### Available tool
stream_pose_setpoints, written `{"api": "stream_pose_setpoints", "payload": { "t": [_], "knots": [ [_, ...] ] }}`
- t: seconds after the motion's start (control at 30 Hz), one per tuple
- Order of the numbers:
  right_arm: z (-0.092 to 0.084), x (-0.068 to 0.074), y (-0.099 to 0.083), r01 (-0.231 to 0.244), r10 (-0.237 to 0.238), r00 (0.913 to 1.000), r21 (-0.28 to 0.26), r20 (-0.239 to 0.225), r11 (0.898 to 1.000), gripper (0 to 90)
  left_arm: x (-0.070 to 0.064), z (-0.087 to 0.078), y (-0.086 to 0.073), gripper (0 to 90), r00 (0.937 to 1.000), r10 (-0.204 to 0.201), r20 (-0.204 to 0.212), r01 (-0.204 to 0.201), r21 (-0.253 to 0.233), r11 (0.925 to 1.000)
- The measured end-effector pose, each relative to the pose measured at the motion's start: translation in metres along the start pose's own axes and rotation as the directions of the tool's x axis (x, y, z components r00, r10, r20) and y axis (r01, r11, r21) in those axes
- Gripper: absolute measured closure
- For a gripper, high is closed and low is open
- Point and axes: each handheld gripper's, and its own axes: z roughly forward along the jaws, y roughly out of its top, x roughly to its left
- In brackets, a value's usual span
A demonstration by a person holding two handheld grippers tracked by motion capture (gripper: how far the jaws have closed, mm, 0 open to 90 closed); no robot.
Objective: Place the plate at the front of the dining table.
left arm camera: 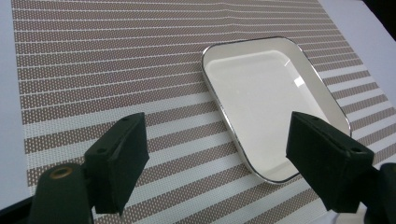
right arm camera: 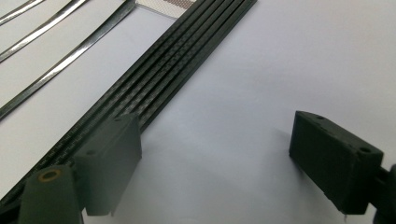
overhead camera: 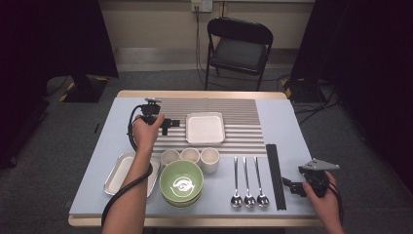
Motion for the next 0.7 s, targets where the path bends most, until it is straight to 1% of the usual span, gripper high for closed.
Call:
{"api": "stream_pose_setpoints", "payload": {
  "t": [0.1,0.17,0.2,0.43,0.5,0.57,0.6,0.63,0.7],
  "knots": [
    [0.0,0.0,0.0,0.0,0.0,1.0,0.0,0.0,1.0,16.1,0.001,-0.001,-0.002,20.5,1.0,-0.005,0.006,0.005,-0.009,0.9999],
    [0.0,0.0,0.0,0.001,-0.001,1.0,0.001,0.001,1.0,16.1,0.003,-0.001,-0.003,20.5,1.0,0.001,0.004,-0.001,-0.008,1.0],
    [0.0,0.0,0.0,0.001,-0.001,1.0,0.001,0.001,1.0,16.1,0.003,-0.002,-0.004,20.5,1.0,-0.004,0.005,0.004,-0.012,0.9999],
    [0.0,0.0,0.0,0.001,-0.001,1.0,-0.001,0.001,1.0,16.1,0.009,-0.005,-0.01,20.5,1.0,0.002,-0.002,-0.002,-0.009,1.0],
    [0.0,0.0,0.0,0.001,-0.001,1.0,-0.001,0.001,1.0,16.1,0.011,-0.006,-0.012,20.5,1.0,0.0,0.007,0.0,-0.003,1.0],
    [0.0,0.0,0.0,0.001,-0.001,1.0,-0.001,0.001,1.0,16.1,0.012,-0.008,-0.014,20.6,1.0,-0.003,0.004,0.003,-0.008,1.0],
    [0.0,0.0,0.0,0.001,-0.001,1.0,-0.001,0.001,1.0,16.1,0.013,-0.009,-0.014,20.5,1.0,0.001,0.004,-0.001,-0.005,1.0],
    [0.0,0.0,0.0,0.001,-0.001,1.0,-0.001,0.001,1.0,16.1,0.014,-0.01,-0.015,20.6,0.9999,-0.006,0.011,0.006,-0.007,1.0],
    [0.0,0.0,0.0,0.001,-0.001,1.0,-0.001,0.001,1.0,16.1,0.015,-0.011,-0.017,20.6,0.9999,0.003,0.011,-0.003,-0.005,1.0]
  ]
}}
